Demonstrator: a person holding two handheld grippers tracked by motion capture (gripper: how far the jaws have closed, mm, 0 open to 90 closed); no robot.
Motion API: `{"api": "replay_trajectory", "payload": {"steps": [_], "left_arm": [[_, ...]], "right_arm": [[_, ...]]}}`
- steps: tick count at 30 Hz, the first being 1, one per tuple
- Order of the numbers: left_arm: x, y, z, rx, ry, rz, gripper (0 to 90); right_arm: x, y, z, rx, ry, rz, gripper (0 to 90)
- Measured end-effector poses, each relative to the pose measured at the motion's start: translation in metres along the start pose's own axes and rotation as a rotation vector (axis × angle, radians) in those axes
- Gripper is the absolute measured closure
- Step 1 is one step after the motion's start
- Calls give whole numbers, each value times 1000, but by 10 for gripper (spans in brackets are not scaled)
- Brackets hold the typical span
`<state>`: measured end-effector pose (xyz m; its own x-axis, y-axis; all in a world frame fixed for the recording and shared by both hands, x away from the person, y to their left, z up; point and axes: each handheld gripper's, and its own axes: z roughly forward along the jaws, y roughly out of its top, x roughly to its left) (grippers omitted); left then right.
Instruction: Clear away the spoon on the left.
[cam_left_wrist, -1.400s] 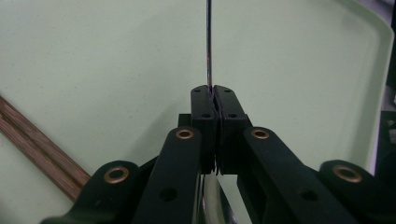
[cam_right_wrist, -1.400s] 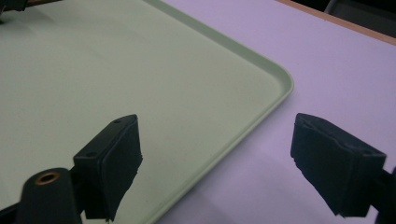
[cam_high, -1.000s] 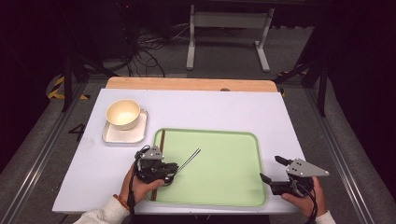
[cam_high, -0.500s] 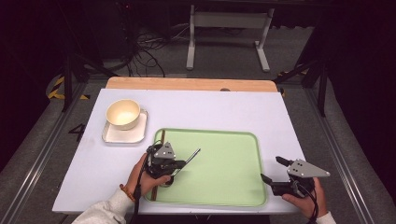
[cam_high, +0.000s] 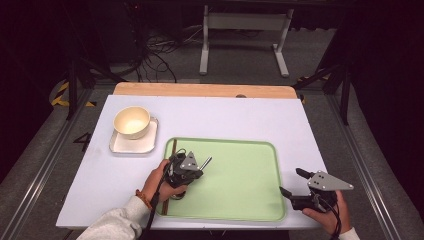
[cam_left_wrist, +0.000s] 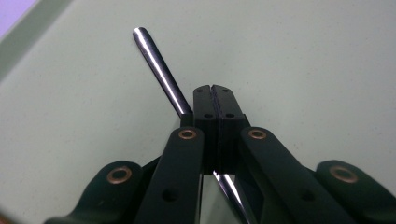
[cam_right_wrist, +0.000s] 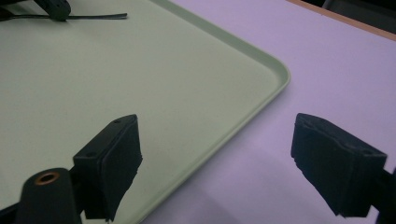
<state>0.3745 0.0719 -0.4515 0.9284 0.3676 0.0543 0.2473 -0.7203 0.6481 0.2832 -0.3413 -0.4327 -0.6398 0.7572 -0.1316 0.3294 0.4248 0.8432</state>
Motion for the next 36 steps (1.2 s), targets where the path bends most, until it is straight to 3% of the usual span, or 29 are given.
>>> {"api": "replay_trajectory", "payload": {"steps": [8,19,36], "left_arm": [[9,-19,-17,21,25,-49,900],[12,-42,-33,0,2,-114,900],[12,-50,-37,-16,-8,-120,900]], "right_arm": [[0,0,0,-1,-1,-5,160],[0,0,-1,0,-3,-6,157],[1,1,-1,0,0,-8,157]]}}
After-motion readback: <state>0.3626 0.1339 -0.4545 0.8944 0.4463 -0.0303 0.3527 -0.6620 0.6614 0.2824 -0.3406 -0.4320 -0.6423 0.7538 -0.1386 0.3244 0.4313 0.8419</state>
